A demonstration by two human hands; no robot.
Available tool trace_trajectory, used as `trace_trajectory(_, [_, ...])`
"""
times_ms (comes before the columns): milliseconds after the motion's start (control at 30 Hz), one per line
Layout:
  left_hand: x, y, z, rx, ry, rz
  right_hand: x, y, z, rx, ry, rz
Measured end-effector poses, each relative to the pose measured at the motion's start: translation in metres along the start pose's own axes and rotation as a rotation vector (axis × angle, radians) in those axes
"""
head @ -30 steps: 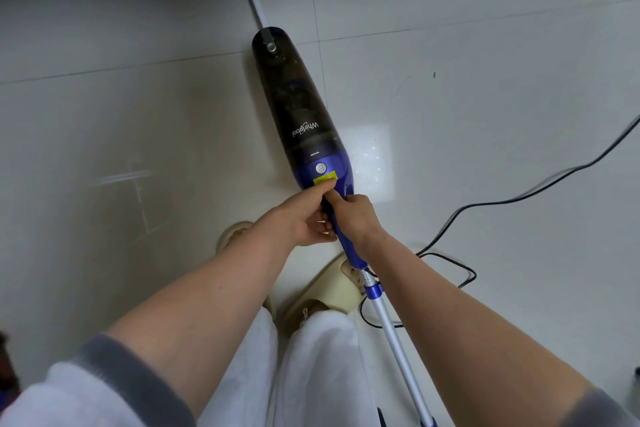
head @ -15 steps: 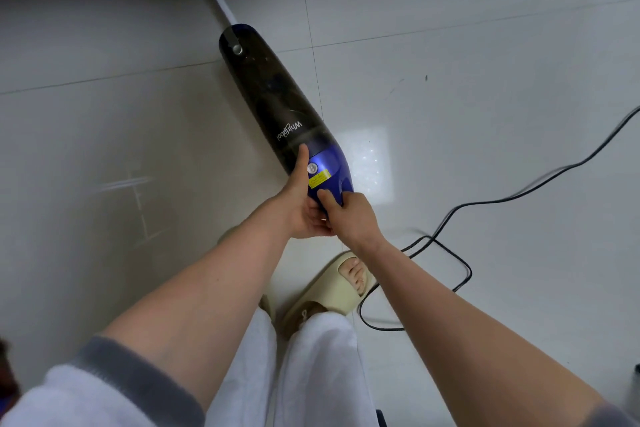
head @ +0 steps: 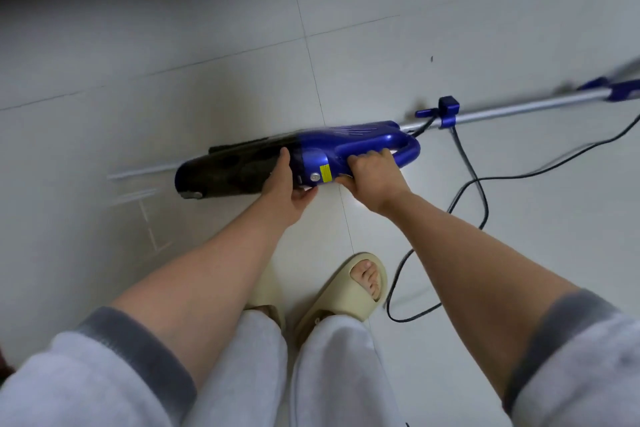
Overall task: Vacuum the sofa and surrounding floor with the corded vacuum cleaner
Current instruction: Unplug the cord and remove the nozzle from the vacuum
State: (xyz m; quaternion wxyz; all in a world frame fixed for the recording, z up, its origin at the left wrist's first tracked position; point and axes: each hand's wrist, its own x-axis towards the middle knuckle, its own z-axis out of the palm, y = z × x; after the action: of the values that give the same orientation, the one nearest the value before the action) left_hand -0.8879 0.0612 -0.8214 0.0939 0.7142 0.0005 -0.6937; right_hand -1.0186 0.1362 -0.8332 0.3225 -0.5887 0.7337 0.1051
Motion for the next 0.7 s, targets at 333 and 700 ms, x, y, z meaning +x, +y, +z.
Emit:
trace_trajectory(333, [0.045, -0.030, 0.001, 0.040, 0.050, -0.073, -0.002, 0.016, 0.061, -0.131, -0.054, 0.018])
trace_trajectory(700, [-0.072, -0.012, 0.039, 1.571, -0.008, 0.337, -0.081, 0.012, -0.024, 0.301, -0.241, 0.221])
